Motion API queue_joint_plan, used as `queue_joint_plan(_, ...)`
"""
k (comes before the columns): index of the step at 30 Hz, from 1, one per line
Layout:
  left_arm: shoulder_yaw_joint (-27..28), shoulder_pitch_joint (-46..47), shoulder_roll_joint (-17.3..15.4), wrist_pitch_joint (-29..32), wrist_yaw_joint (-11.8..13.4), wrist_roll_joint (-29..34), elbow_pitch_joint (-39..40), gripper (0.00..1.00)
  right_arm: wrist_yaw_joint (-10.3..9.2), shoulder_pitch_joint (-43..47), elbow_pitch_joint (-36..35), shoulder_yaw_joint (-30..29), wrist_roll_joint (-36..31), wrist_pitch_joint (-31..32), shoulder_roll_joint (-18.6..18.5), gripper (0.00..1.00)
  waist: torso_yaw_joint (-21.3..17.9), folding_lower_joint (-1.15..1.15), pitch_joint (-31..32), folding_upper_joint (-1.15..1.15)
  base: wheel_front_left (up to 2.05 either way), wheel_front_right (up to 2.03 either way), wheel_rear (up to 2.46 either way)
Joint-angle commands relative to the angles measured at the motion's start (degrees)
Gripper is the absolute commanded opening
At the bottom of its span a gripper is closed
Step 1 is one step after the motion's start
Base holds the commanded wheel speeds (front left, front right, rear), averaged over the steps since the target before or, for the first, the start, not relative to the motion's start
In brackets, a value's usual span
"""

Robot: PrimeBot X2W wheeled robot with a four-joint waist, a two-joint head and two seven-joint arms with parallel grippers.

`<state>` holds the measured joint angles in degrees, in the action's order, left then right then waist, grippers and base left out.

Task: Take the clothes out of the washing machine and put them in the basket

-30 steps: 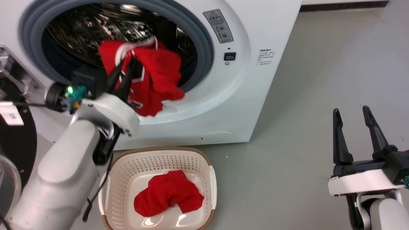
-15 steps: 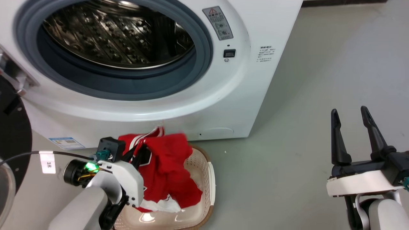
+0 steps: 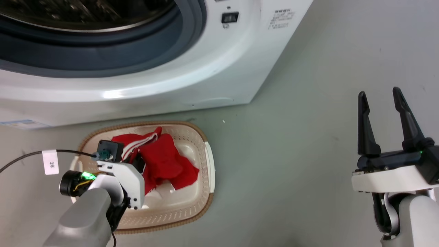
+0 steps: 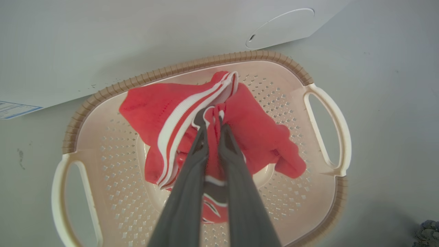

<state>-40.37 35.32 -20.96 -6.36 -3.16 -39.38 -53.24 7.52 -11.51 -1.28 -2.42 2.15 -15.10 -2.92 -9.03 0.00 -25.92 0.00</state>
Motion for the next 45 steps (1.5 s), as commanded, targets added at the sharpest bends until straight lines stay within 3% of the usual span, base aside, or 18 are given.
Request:
queue_joint_plan(1,0.1,1.68,0.35,-0.78,-0.26,0.25,-1.35,0.0,-0.06,-1.18,-0.44,0.02,0.55,-0.1,0.09,1.0,-1.83,0.0,-3.9,0.0,0.0,0.0,0.0)
queue_joint_plan(13,1.4,8.63,2.89,-5.04,-0.98,-1.11,-17.05,0.0,-0.06,-4.2,-2.39,0.8,1.46,-0.1,0.08,1.0,-4.56,0.0,-13.34,0.0,0.0,0.0,0.0)
queue_joint_plan(19,1.14,9.88,4.13,-6.0,-1.37,-1.43,-18.74,0.0,-0.06,-4.39,-2.42,0.99,0.81,-0.1,0.09,1.0,-4.33,0.0,-14.0,0.0,0.0,0.0,0.0)
queue_joint_plan(21,1.1,9.84,4.6,-6.18,-1.5,-1.58,-19.06,0.85,-0.06,-4.54,-2.14,0.86,0.57,-0.1,0.09,1.0,-3.98,0.0,-13.55,0.0,0.0,0.0,0.0)
queue_joint_plan(22,1.21,9.73,4.76,-6.49,-1.38,-1.7,-19.24,1.0,-0.06,-4.65,-2.02,0.89,0.38,-0.1,0.08,1.0,-3.82,0.0,-13.17,0.0,0.0,0.0,0.0)
queue_joint_plan(32,2.69,8.03,6.17,-8.83,-1.78,-2.04,-17.69,1.0,-0.06,-3.93,-0.22,0.42,-0.12,-0.1,0.08,1.0,-1.25,0.0,-5.07,0.0,0.0,0.0,0.0)
queue_joint_plan(37,6.23,4.78,4.55,-8.82,0.93,1.73,-6.74,1.0,-0.05,-2.22,0.82,-1.11,-0.94,-0.09,0.08,1.0,1.43,0.0,0.68,0.0,0.0,0.0,0.0)
queue_joint_plan(45,16.43,-4.12,3.67,-8.85,3.84,11.09,12.9,1.0,-0.06,-0.39,1.85,-2.65,-2.13,-0.09,0.07,1.0,5.36,0.0,8.97,0.0,0.0,0.0,0.0)
